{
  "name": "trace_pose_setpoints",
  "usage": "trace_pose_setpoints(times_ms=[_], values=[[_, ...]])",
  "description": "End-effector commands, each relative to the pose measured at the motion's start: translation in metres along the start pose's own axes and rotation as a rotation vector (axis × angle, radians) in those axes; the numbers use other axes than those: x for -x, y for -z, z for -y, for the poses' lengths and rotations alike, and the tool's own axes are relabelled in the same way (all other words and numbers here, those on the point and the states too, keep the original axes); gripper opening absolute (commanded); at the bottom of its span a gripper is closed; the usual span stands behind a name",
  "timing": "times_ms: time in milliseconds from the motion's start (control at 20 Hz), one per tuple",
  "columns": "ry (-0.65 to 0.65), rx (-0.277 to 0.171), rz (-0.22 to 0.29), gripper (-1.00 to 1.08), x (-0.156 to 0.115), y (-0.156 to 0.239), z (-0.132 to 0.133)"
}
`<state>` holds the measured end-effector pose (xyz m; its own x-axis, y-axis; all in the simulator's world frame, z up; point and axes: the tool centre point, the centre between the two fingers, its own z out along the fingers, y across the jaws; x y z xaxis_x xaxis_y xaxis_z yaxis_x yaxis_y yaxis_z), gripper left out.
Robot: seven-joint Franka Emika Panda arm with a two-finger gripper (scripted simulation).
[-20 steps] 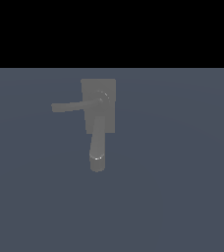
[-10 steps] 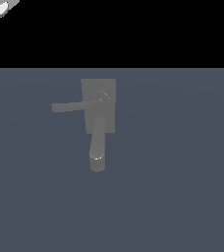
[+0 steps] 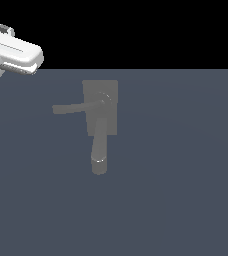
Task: Turn on the faucet by rotating a designated handle.
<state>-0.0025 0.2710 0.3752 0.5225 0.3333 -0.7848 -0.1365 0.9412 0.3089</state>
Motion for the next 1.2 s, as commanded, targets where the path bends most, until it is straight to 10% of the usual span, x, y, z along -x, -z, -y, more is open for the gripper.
trace_pose_setpoints(times_ms=[0,550,1150], values=[[0.060,0.021,-0.088,-1.00,-0.034,0.015,0.015],[0.260,0.060,-0.413,-1.00,-0.144,0.086,0.087],[0.339,0.062,-0.559,-1.00,-0.182,0.125,0.125]])
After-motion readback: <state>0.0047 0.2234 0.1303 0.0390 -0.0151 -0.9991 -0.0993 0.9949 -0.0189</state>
